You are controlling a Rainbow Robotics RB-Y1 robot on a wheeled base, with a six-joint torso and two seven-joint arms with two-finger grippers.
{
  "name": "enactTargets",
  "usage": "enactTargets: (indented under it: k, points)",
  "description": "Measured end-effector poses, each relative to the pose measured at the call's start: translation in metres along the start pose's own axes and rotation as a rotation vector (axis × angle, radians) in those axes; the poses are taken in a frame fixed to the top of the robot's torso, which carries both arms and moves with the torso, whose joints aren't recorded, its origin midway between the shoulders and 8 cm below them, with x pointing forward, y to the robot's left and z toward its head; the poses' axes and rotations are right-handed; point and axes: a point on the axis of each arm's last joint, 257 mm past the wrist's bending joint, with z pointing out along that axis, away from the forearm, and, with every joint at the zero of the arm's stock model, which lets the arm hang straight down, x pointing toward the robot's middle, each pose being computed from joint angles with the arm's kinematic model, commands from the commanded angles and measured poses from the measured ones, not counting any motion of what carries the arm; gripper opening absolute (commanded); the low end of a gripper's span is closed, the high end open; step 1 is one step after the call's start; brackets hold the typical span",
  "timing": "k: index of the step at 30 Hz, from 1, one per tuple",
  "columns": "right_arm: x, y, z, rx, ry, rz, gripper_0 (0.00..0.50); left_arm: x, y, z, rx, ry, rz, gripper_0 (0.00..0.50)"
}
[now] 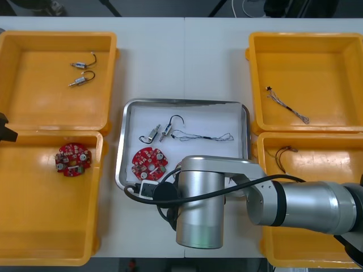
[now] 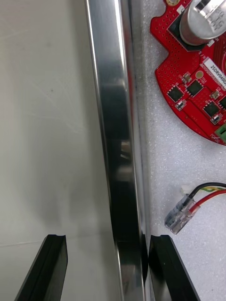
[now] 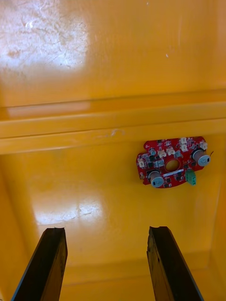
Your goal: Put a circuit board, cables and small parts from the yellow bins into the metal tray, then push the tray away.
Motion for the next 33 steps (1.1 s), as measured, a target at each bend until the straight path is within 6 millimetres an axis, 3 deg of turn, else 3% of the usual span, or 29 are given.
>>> enactTargets:
  k: [6,7,8,10,11,33]
  points:
    - [0.001,0.001,0.002,0.017,0.004,-0.017,0.5,0.009,0.005,0.002,-0.002,0.012,-0.016,0.5]
    - [0.001,0.001,0.002,0.017,0.004,-0.018,0.384,0.009,0.005,0.002,-0.002,0.012,-0.016,0.5]
    - [0.001,0.0,0.002,0.018,0.003,-0.018,0.313,0.009,0.005,0.002,-0.002,0.012,-0.016,0.5]
    - [0.001,0.0,0.002,0.019,0.003,-0.018,0.018,0.009,0.005,0.002,-0.002,0.012,-0.016,0.5]
    - [0.001,0.0,0.002,0.02,0.003,-0.018,0.0,0.009,0.005,0.002,-0.002,0.012,-0.016,0.5]
    - [-0.012,-0.031,-0.01,0.132,0.012,-0.135,0.0,0.009,0.005,0.002,-0.002,0.012,-0.016,0.5]
